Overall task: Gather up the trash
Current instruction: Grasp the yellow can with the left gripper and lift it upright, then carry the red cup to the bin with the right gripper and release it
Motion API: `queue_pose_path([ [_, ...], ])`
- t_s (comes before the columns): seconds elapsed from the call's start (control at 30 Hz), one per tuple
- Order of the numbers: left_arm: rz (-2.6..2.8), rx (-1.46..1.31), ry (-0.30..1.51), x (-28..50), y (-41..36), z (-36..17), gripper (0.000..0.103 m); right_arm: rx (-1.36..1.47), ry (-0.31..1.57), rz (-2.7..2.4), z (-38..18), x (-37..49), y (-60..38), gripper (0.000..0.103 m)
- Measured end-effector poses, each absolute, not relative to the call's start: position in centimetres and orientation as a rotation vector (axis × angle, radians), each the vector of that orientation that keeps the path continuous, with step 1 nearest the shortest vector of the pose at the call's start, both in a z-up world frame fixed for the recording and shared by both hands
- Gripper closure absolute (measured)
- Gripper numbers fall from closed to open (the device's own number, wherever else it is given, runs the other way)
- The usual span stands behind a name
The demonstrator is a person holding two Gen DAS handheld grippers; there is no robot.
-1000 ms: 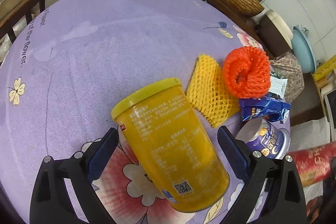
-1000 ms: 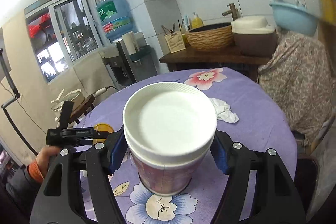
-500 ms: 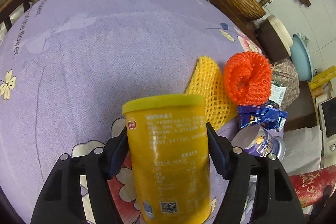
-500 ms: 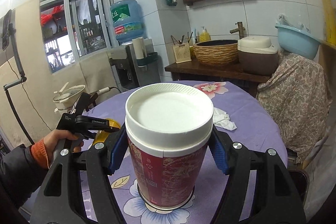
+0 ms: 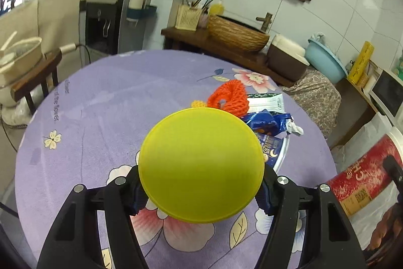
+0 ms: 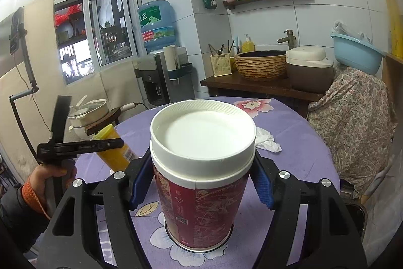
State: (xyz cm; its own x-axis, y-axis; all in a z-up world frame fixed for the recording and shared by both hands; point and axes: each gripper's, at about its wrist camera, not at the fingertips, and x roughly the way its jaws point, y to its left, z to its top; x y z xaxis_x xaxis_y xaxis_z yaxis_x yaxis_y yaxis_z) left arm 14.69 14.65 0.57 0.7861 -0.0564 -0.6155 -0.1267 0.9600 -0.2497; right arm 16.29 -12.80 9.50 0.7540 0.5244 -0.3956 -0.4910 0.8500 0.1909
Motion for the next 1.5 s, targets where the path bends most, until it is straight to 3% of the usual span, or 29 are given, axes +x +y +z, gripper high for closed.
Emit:
queue_pose_path([
  [0.77,-0.114,-0.189,0.502,10.3,6.5,4.3,0.038,0.113,0.442,0.533,9.1,13.5,-17.2,0.034],
  [1.5,-0.431,-0.129,0.525,13.8,-8.4,4.0,0.038,0.151,0.460,0.222,7.6,12.9,-31.5,0.034],
])
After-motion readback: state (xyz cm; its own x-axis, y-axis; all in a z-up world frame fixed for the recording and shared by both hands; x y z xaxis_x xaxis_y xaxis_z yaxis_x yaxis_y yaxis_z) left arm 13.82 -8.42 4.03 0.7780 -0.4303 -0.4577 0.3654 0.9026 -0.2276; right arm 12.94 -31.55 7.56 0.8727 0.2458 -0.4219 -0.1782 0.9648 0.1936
